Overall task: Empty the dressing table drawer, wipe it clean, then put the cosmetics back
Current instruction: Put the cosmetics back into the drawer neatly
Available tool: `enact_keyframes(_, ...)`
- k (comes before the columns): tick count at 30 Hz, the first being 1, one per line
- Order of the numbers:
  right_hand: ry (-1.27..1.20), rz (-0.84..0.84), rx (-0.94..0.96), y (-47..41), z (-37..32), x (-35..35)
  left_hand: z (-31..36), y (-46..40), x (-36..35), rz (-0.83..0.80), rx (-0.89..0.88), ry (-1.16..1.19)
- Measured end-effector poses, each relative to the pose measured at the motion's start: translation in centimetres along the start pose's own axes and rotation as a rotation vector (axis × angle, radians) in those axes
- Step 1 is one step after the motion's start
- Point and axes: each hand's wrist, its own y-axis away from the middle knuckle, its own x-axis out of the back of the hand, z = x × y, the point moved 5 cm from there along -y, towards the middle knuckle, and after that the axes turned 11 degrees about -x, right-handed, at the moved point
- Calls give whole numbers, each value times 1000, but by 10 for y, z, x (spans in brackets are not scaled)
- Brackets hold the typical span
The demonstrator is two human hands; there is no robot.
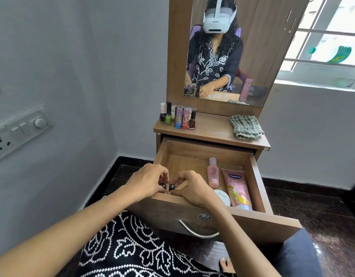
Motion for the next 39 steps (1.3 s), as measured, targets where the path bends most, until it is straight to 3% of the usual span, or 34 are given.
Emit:
enact_keyframes(24,-42,59,-6,6,1,3,0,2,0,-1,-50,143)
enact_keyframes(39,-148,131,43,20,-5,12,4,6,15,99,-129,265)
